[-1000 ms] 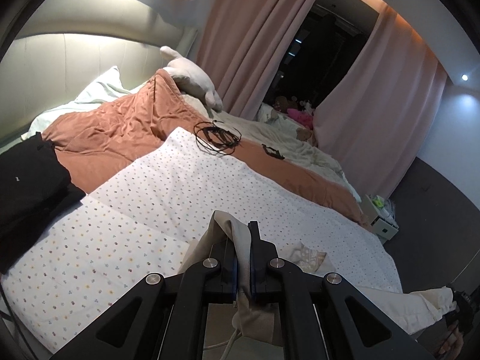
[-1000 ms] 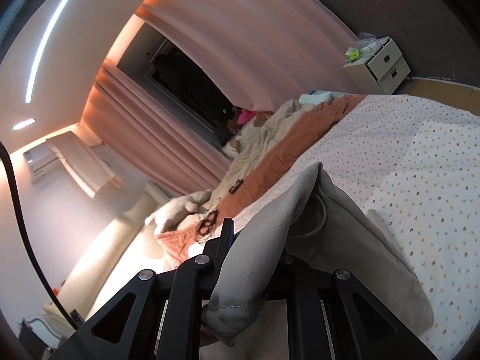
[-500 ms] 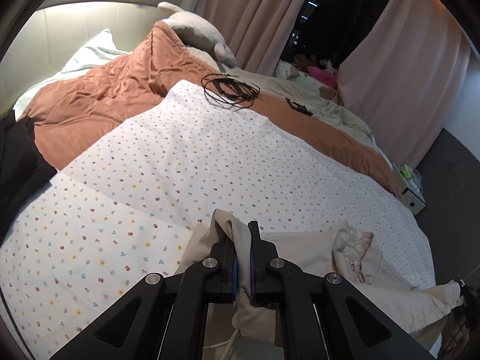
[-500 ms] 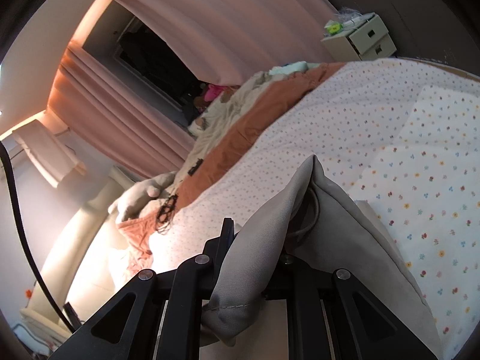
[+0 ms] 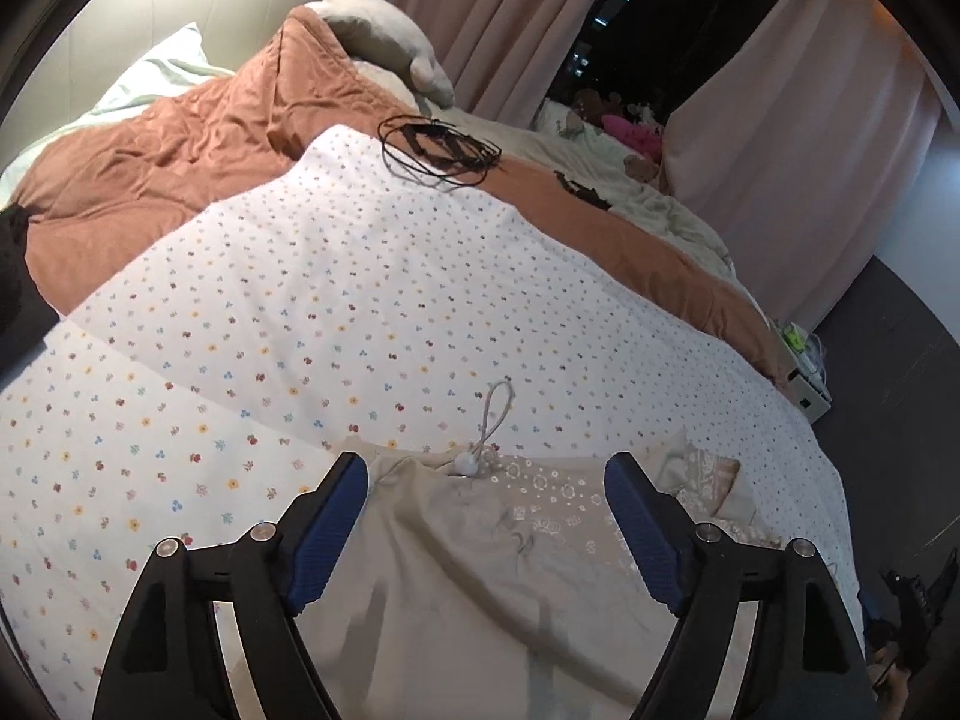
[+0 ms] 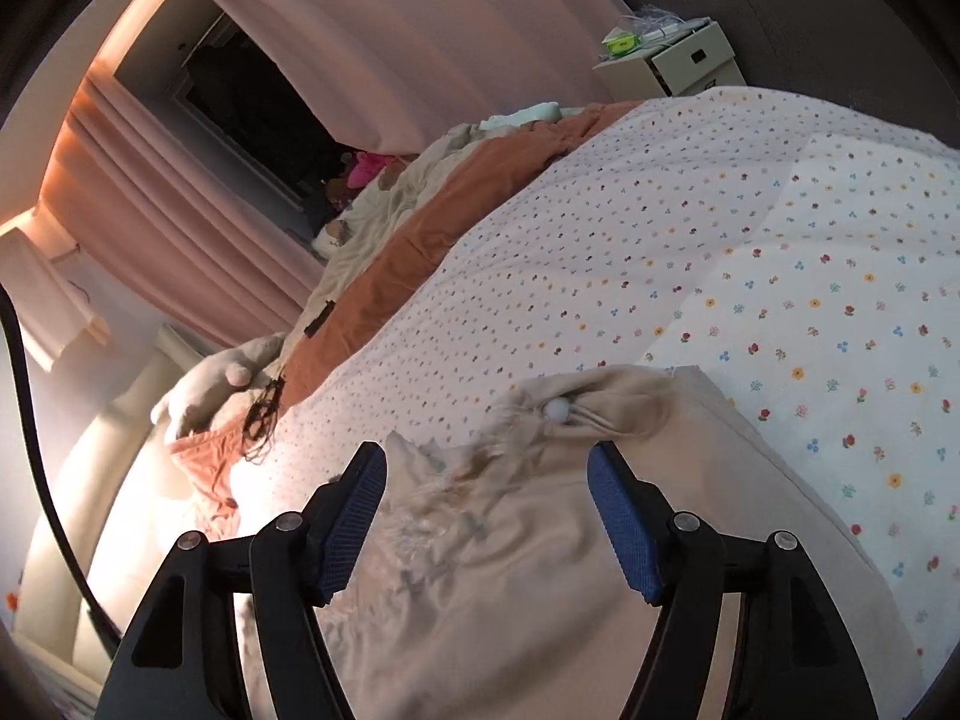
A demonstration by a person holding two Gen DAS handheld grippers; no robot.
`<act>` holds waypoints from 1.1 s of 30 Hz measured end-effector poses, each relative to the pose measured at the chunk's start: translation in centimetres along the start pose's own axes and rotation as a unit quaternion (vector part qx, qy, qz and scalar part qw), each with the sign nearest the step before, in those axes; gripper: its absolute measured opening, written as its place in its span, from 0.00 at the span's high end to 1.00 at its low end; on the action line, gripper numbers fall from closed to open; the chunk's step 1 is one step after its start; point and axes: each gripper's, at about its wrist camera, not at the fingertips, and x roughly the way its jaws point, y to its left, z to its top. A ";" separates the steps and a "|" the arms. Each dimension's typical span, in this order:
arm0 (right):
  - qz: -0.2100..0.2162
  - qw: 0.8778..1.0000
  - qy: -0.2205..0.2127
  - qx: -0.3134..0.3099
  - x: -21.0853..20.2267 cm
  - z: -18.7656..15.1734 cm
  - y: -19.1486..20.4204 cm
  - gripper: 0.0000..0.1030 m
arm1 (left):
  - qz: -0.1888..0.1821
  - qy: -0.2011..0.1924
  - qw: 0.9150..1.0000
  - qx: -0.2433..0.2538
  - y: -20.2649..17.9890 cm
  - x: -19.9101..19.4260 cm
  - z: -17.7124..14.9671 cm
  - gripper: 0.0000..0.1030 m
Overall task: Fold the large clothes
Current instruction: 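Open both tools and release the folded hem on the jacket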
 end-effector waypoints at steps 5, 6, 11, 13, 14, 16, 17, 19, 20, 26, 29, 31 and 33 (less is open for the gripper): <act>-0.001 0.999 0.041 -0.031 0.0 -0.8 3.1 0.32 | 0.000 -0.003 1.000 -0.001 -0.4 -2.0 -0.2 0.20; 0.002 0.998 0.050 -0.041 0.1 -1.2 4.0 0.32 | 0.003 -0.005 1.000 -0.001 -0.3 -2.5 -0.3 0.20; 0.004 0.993 0.083 -0.088 1.0 -3.2 8.0 0.32 | 0.023 -0.003 1.000 -0.004 0.8 -4.1 -0.9 0.20; -0.004 0.989 0.094 -0.116 1.6 -4.3 9.9 0.32 | 0.032 -0.004 0.999 -0.005 1.4 -4.6 -1.3 0.20; -0.007 0.986 0.101 -0.130 2.1 -4.9 10.7 0.32 | 0.038 -0.004 0.999 -0.006 1.7 -4.8 -1.5 0.21; -0.015 0.982 0.116 -0.148 3.0 -6.4 11.9 0.32 | 0.046 -0.001 0.999 -0.008 2.4 -5.2 -2.0 0.23; -0.016 0.980 0.123 -0.153 3.5 -7.1 12.4 0.32 | 0.049 0.003 0.999 -0.010 2.8 -5.3 -2.3 0.25; -0.030 0.976 0.136 -0.167 4.5 -8.4 13.2 0.32 | 0.054 0.011 0.998 -0.016 3.7 -5.6 -2.8 0.25; -0.036 0.974 0.142 -0.175 5.0 -9.0 13.7 0.32 | 0.057 0.014 0.998 -0.018 4.1 -5.7 -3.1 0.26; -0.053 0.958 0.190 -0.207 8.3 -12.6 14.9 0.34 | 0.079 0.020 0.996 -0.030 6.8 -6.8 -4.7 0.26; -0.073 0.952 0.207 -0.214 9.7 -14.0 14.9 0.34 | 0.084 0.031 0.995 -0.042 8.2 -6.9 -5.8 0.26; -0.091 0.946 0.217 -0.221 10.7 -15.1 14.9 0.34 | 0.085 0.044 0.994 -0.050 9.0 -6.6 -6.8 0.26; -0.106 0.942 0.227 -0.225 11.7 -16.1 14.6 0.35 | 0.087 0.057 0.993 -0.052 9.6 -6.2 -7.9 0.26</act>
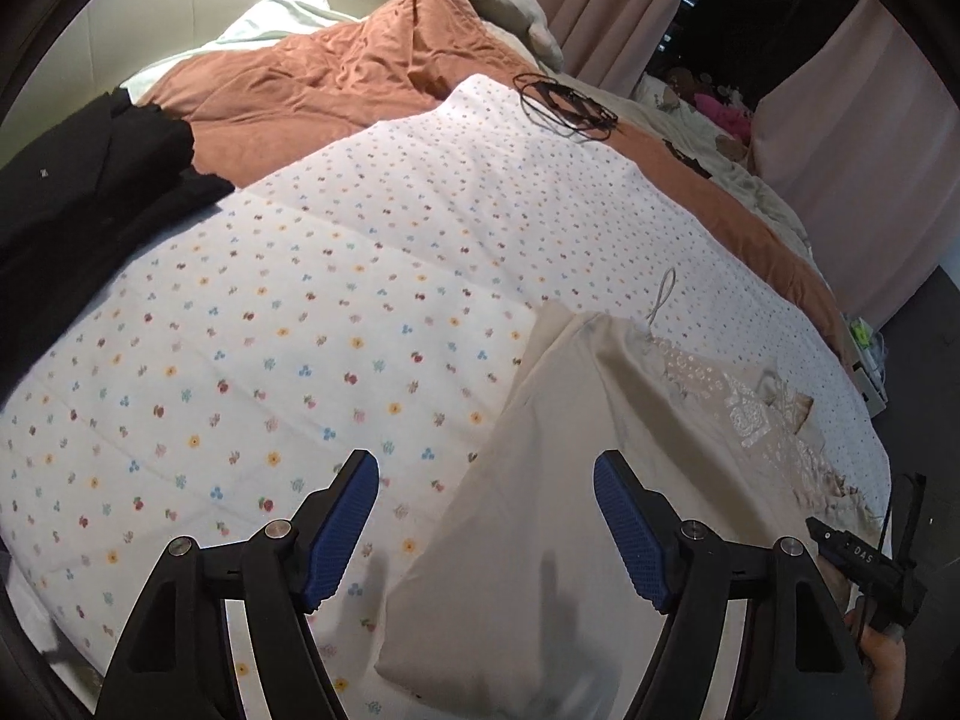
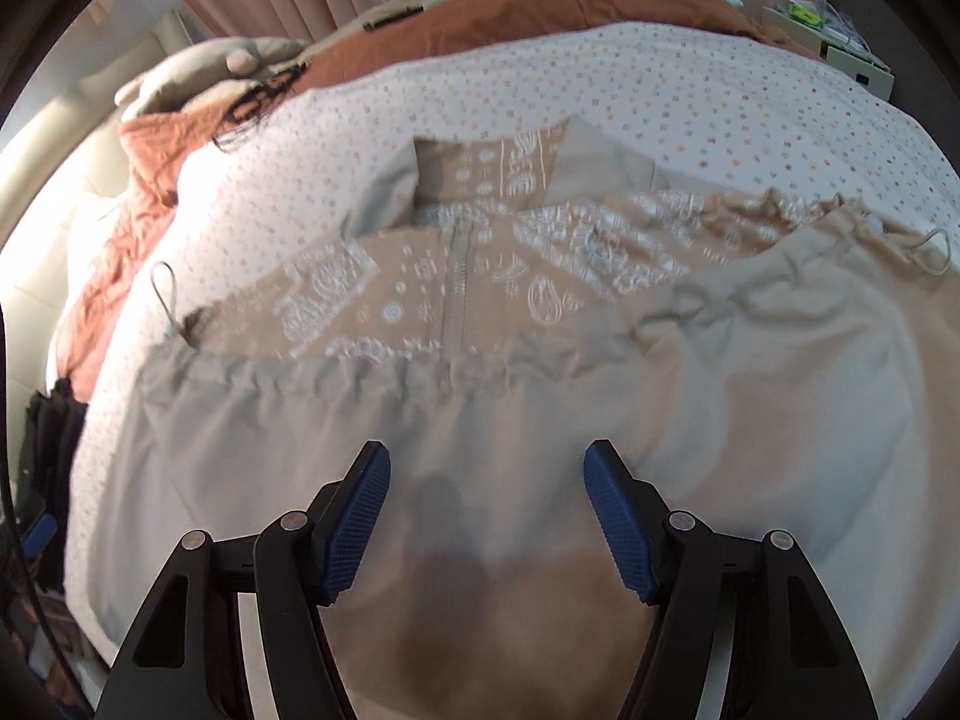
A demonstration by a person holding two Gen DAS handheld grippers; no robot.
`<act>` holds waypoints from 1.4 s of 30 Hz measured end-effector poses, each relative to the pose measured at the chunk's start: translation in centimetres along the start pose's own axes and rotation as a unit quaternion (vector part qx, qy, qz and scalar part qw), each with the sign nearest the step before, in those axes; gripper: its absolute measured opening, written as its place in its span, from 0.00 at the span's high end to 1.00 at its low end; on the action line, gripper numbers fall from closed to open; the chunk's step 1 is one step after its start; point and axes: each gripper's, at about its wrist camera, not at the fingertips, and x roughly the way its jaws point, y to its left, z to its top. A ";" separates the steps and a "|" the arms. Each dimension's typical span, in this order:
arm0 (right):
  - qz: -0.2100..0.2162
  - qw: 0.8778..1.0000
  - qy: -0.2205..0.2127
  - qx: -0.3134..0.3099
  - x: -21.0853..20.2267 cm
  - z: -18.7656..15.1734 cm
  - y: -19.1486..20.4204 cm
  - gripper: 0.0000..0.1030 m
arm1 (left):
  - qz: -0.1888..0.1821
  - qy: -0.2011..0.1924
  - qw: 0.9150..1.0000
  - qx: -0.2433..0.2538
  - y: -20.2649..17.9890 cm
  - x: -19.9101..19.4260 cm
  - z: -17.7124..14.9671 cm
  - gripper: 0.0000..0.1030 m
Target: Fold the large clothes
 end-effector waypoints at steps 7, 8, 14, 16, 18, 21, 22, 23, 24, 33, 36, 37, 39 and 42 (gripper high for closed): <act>-0.054 0.998 -0.010 -0.035 2.2 0.3 1.0 0.86 | 0.030 0.050 0.998 -0.010 1.9 2.2 -3.1 0.26; -0.050 0.998 -0.010 -0.040 2.3 0.4 1.1 0.93 | 0.034 0.052 0.998 -0.010 2.1 2.3 -3.3 0.26; -0.045 0.996 -0.042 -0.065 0.9 1.3 2.0 0.97 | 0.056 0.058 0.996 -0.022 3.6 2.5 -4.3 0.26; -0.039 0.996 -0.057 -0.060 0.0 2.0 2.0 0.97 | 0.050 0.061 0.996 -0.032 4.2 2.5 -4.6 0.26; -0.037 0.995 -0.069 -0.060 -0.7 2.9 2.2 0.97 | 0.050 0.061 0.996 -0.029 4.2 2.2 -4.8 0.26; -0.035 0.995 -0.075 -0.061 -0.7 4.0 2.4 0.97 | 0.049 0.064 0.996 -0.025 4.2 2.1 -5.0 0.26; -0.033 0.995 -0.074 -0.059 -0.5 4.4 2.4 0.97 | 0.046 0.065 0.996 -0.028 4.3 2.0 -5.0 0.26; -0.031 0.995 -0.071 -0.056 -0.3 4.7 2.4 0.97 | 0.044 0.066 0.996 -0.030 4.4 2.0 -5.1 0.26; -0.029 0.996 -0.067 -0.052 0.0 5.0 2.4 0.97 | 0.043 0.066 0.996 -0.031 4.4 2.1 -5.1 0.26; -0.012 0.999 -0.028 -0.012 4.2 7.1 0.7 0.99 | 0.049 0.069 0.996 -0.021 4.2 2.5 -5.0 0.26; -0.001 1.000 -0.017 0.003 5.6 7.7 0.0 0.99 | 0.050 0.069 0.996 -0.021 4.2 2.7 -4.8 0.26; 0.003 1.000 -0.014 0.010 5.6 7.8 -0.2 0.99 | 0.051 0.070 0.996 -0.023 4.2 2.7 -4.7 0.26; 0.018 0.999 -0.010 0.028 4.9 7.9 -0.7 0.99 | 0.048 0.070 0.996 -0.029 4.2 2.6 -4.6 0.26; 0.042 0.998 -0.023 0.048 2.5 7.7 -1.7 0.69 | 0.037 0.073 0.996 -0.036 4.3 2.3 -4.7 0.26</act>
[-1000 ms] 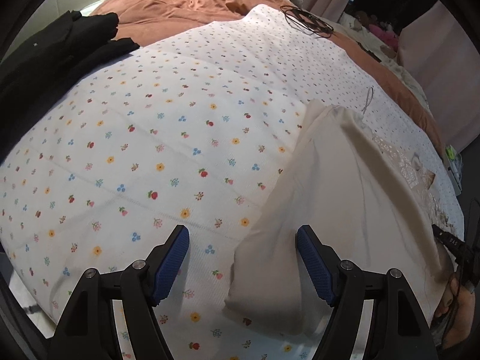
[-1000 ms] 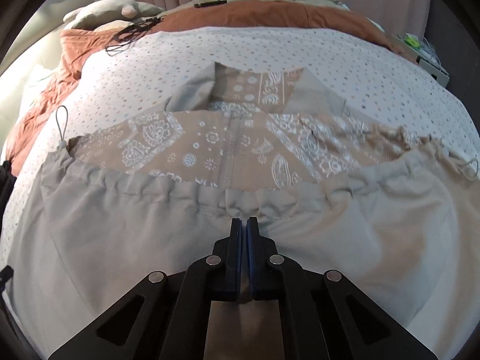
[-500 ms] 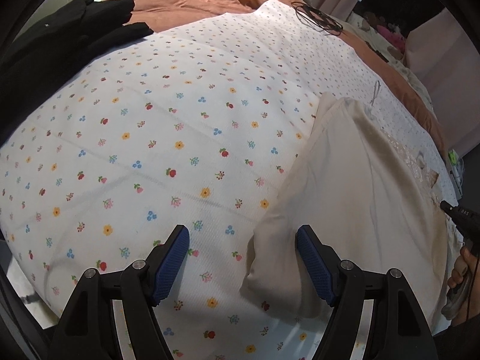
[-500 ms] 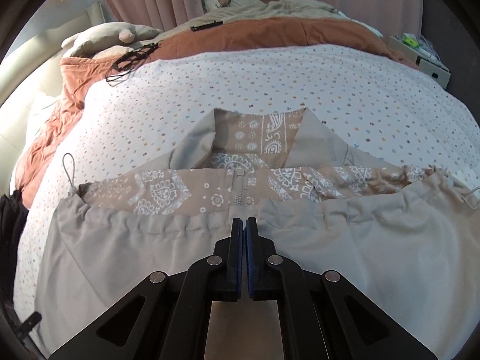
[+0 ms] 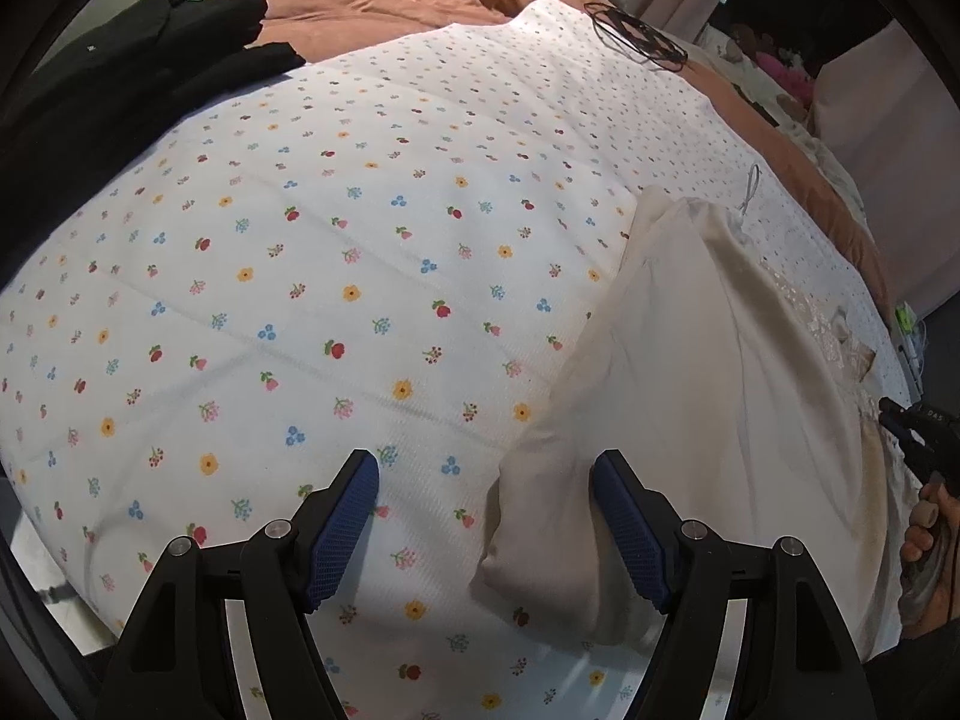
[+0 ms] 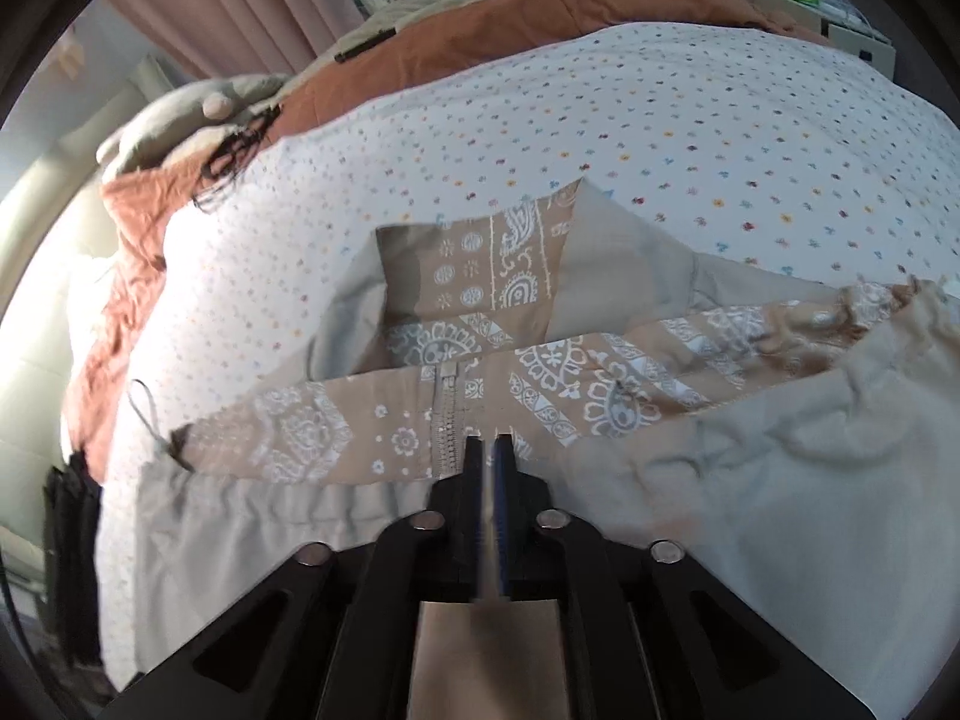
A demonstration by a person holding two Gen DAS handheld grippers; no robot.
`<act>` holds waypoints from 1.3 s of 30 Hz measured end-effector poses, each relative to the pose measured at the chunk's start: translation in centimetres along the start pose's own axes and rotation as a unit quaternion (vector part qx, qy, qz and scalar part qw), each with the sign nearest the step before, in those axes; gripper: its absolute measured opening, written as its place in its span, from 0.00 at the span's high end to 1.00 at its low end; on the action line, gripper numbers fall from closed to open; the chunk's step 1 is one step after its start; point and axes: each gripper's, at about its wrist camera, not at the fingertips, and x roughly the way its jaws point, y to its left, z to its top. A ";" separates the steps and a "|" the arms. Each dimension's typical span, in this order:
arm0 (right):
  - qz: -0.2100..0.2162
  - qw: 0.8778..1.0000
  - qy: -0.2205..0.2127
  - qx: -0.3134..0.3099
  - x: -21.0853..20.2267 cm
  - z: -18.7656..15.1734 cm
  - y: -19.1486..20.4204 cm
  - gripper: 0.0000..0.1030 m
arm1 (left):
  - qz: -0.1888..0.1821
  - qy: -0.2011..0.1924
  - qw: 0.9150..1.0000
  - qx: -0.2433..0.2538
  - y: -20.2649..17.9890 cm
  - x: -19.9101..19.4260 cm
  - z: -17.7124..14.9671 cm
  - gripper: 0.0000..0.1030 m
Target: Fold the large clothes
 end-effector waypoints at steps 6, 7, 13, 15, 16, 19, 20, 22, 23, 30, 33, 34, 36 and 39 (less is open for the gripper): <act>0.003 1.000 -0.022 -0.016 -2.7 -1.3 0.0 0.37 | -0.017 -0.006 1.000 -0.019 0.7 -1.1 -0.3 0.26; 0.003 1.000 -0.014 -0.024 -2.3 -1.6 0.2 0.37 | -0.018 -0.006 1.000 -0.023 0.9 -1.3 -0.4 0.26; -0.049 0.995 0.043 -0.075 2.1 -3.4 1.6 0.83 | -0.036 0.005 0.998 -0.043 1.5 -1.5 -0.8 0.26; -0.057 0.994 0.033 -0.084 2.6 -3.4 1.6 0.97 | -0.045 0.014 0.998 -0.049 1.6 -1.2 -0.9 0.26; -0.052 0.995 0.029 -0.083 2.5 -3.2 1.7 0.98 | -0.052 0.018 0.997 -0.053 1.6 -1.1 -1.0 0.26; -0.050 0.995 -0.011 -0.088 0.6 -2.5 2.1 0.98 | -0.065 0.024 0.995 -0.069 1.9 -1.2 -1.0 0.26; -0.046 0.995 -0.021 -0.086 -0.1 -2.3 2.2 0.98 | -0.072 0.027 0.994 -0.074 1.9 -1.3 -1.1 0.26; -0.043 0.995 -0.041 -0.086 -1.0 -1.7 2.2 0.98 | -0.086 0.037 0.992 -0.088 2.1 -1.2 -1.3 0.26; -0.043 0.994 -0.044 -0.086 -1.1 -1.5 2.3 0.98 | -0.095 0.043 0.990 -0.094 2.1 -1.2 -1.5 0.26; -0.046 0.995 -0.042 -0.072 0.4 -0.8 1.9 0.98 | -0.137 0.059 0.983 -0.108 0.6 -0.4 -1.8 0.27; -0.050 0.996 -0.034 -0.067 1.8 -0.6 1.8 0.98 | -0.178 0.067 0.976 -0.110 -0.5 0.5 -1.6 0.28; -0.051 0.996 -0.029 -0.065 2.3 -0.7 1.5 0.98 | -0.173 0.067 0.976 -0.111 -0.8 0.8 -1.5 0.29; -0.052 0.997 -0.016 -0.061 3.3 -0.9 1.1 0.98 | -0.170 0.054 0.978 -0.112 -1.4 1.3 -1.2 0.29; -0.045 0.998 -0.012 -0.050 4.0 -0.9 0.5 0.98 | -0.167 0.042 0.978 -0.115 -1.8 1.5 -0.9 0.30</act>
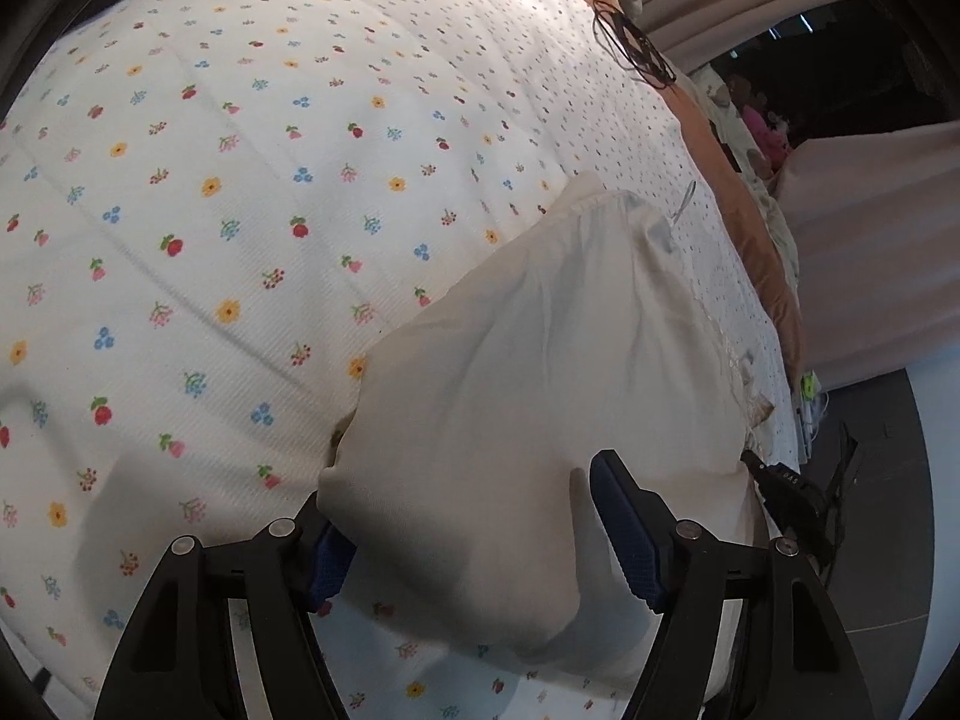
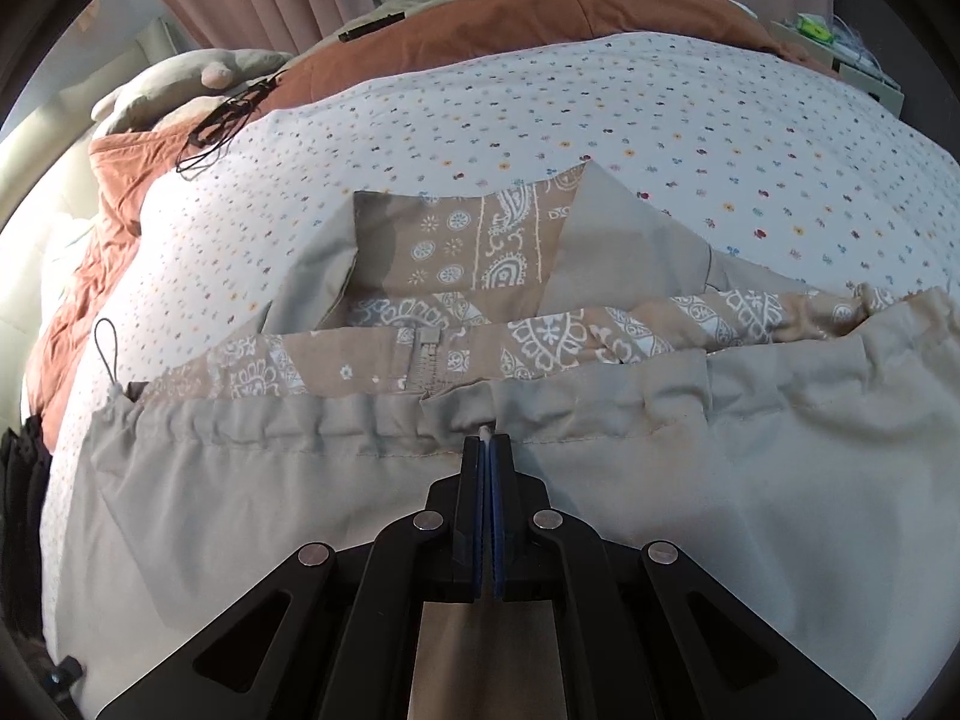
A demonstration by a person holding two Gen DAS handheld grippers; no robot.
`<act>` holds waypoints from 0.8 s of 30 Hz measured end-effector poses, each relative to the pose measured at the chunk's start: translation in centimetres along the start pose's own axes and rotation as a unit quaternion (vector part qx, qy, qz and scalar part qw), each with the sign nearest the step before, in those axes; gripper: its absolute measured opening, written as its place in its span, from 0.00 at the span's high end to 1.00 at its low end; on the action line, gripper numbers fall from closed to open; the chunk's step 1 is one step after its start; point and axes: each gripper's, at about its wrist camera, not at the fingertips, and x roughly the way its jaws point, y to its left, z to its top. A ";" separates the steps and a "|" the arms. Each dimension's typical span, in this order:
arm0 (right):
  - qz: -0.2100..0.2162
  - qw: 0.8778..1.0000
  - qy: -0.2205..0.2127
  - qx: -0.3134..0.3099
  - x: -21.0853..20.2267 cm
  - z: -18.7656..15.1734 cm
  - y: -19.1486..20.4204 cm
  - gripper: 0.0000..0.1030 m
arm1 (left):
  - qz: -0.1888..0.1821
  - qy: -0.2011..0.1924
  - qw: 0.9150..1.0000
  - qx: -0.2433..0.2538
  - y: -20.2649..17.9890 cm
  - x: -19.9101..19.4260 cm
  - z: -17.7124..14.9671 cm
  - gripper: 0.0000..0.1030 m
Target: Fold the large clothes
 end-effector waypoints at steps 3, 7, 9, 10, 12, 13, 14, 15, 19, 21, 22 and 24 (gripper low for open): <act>0.002 1.000 -0.008 0.003 0.0 0.2 -0.1 0.98 | 0.011 -0.006 1.000 0.007 -0.2 0.4 0.1 0.52; 0.023 1.000 -0.005 0.020 -1.0 0.5 -0.4 0.96 | -0.015 0.001 1.000 -0.010 0.5 0.4 0.4 0.74; 0.043 0.998 -0.012 0.037 -2.7 0.5 -1.0 0.91 | -0.016 -0.003 1.000 -0.001 0.0 0.0 0.4 0.76; 0.049 0.998 -0.017 0.042 -3.6 0.4 -1.3 0.85 | -0.019 -0.005 1.000 0.003 -0.3 -0.2 0.4 0.77; 0.059 0.997 -0.030 0.048 -5.8 -0.1 -1.7 0.80 | -0.027 -0.010 1.000 0.008 -0.7 -0.8 0.6 0.78; 0.064 0.996 -0.035 0.050 -6.7 -0.4 -1.8 0.80 | -0.032 -0.012 0.999 0.009 -0.9 -1.0 0.6 0.79; 0.069 0.996 -0.040 0.050 -7.8 -0.9 -2.0 0.80 | -0.036 -0.013 0.999 0.010 -1.2 -1.2 0.7 0.79; 0.071 0.995 -0.044 0.048 -8.8 -1.4 -2.1 0.80 | -0.041 -0.014 0.999 0.010 -1.4 -1.5 0.9 0.79; 0.075 0.995 -0.052 0.046 -11.6 -3.6 -2.5 0.80 | -0.058 -0.020 0.998 0.019 -2.7 -2.4 1.2 0.80; 0.080 0.994 -0.049 0.051 -12.4 -5.1 -2.5 0.79 | -0.066 -0.022 0.997 0.024 -3.2 -2.9 1.3 0.80; 0.083 0.994 -0.047 0.051 -12.7 -5.9 -2.5 0.79 | -0.070 -0.023 0.997 0.026 -3.5 -3.1 1.4 0.80; 0.089 0.994 -0.038 0.049 -13.1 -7.8 -2.4 0.79 | -0.075 -0.023 0.996 0.030 -4.1 -3.4 1.6 0.81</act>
